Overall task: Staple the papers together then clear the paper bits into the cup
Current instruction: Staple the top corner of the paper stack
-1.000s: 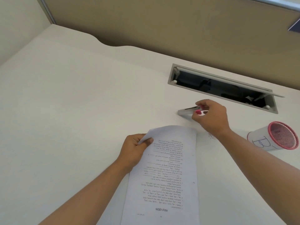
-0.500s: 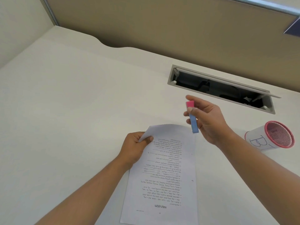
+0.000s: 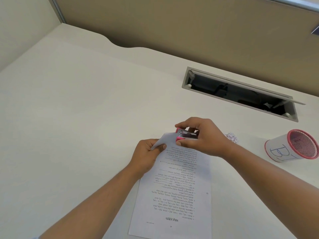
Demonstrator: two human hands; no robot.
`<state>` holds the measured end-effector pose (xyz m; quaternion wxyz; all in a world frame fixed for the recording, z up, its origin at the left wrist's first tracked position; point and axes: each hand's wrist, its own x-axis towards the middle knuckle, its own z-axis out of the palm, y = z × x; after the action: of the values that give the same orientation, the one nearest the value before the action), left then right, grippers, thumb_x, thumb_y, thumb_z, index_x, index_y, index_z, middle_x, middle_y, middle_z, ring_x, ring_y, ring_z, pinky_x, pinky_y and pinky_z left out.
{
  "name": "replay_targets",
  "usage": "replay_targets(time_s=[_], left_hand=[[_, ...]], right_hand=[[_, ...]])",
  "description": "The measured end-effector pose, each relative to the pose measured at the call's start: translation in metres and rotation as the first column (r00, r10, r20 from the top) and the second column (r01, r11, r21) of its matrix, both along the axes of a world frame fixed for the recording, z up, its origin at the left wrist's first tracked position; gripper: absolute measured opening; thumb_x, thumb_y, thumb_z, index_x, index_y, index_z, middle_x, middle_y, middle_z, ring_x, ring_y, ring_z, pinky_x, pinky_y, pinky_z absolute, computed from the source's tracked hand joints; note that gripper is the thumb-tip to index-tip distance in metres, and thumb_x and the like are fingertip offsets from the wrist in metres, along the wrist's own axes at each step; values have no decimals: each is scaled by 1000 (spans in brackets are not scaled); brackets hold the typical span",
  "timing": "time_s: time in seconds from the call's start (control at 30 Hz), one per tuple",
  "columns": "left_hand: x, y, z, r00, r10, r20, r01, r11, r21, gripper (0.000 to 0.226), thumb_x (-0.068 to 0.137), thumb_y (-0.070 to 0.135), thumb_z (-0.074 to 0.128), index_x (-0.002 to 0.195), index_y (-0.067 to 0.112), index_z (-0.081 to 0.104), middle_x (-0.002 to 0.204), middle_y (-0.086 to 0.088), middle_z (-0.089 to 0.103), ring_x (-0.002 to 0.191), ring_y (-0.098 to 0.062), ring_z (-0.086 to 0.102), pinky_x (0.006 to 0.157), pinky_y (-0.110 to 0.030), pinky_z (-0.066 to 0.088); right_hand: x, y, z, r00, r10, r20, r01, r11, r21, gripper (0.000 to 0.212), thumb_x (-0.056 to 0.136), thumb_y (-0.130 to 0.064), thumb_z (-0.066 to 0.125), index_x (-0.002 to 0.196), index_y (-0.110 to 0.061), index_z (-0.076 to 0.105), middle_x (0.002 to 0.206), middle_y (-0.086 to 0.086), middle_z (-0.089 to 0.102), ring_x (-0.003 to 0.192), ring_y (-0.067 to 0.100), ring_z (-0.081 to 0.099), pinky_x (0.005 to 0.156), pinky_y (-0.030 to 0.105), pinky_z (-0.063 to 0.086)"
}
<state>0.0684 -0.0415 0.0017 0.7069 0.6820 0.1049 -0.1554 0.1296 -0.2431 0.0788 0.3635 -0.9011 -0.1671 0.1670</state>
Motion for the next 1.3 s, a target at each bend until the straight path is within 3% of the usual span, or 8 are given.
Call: replay_targets(time_s=[0.13,0.2,0.3,0.5,0.73,1.03,1.3], left_hand=[[0,-2,2,1000,-4,11,4,1000,7,24,95,15,65,83,30,79,78,8,79,68,-9,71,61,-21,53],[0,-2,3,1000,-15,15,15,1000,26,23,96,17,64,85,31,79,78,11,78,68,-7,71,60,-19,53],[0,-2,3,1000,-24,17,24,1000,1,19,98,12,62,101,17,80,87,9,80,74,-8,74,62,-18,52],[0,-2,-2,1000,-12,13,12,1000,2,19,98,19,63,108,19,79,101,1,80,86,-23,76,75,-38,62],[-4,-1,-4,995,86,46,-80,991,-106,21,97,16,64,112,15,77,103,-8,79,91,-34,75,81,-49,62],[-5,-4,-7,985,150,80,-142,985,-95,20,96,10,63,110,11,78,96,-2,80,81,-18,75,68,-28,58],[-4,-5,-8,986,149,78,-140,984,-109,20,95,8,64,101,19,81,94,-1,81,82,-18,75,72,-29,58]], right_hand=[[5,5,5,989,135,64,-131,989,-68,43,71,-35,84,111,-25,71,108,-16,63,86,1,60,70,8,48],[6,7,7,983,179,51,-175,981,-80,43,71,-34,84,111,-24,70,113,-17,62,85,5,61,70,10,51],[6,10,7,979,201,18,-200,978,-68,38,69,-34,84,103,-27,69,115,-19,63,83,9,62,68,16,55],[8,11,1,990,139,-9,-139,990,-13,34,69,-30,85,100,-24,70,90,-13,71,75,8,67,68,24,58],[9,15,-2,992,121,42,-119,992,-36,34,70,-31,83,100,-27,69,91,-15,69,79,8,66,66,23,57],[16,18,3,970,233,72,-215,958,-191,37,71,-39,81,104,-29,69,100,-15,66,86,9,61,74,30,56],[21,22,11,932,339,130,-280,899,-337,38,74,-45,76,108,-30,67,103,-16,66,85,4,54,74,25,52]])
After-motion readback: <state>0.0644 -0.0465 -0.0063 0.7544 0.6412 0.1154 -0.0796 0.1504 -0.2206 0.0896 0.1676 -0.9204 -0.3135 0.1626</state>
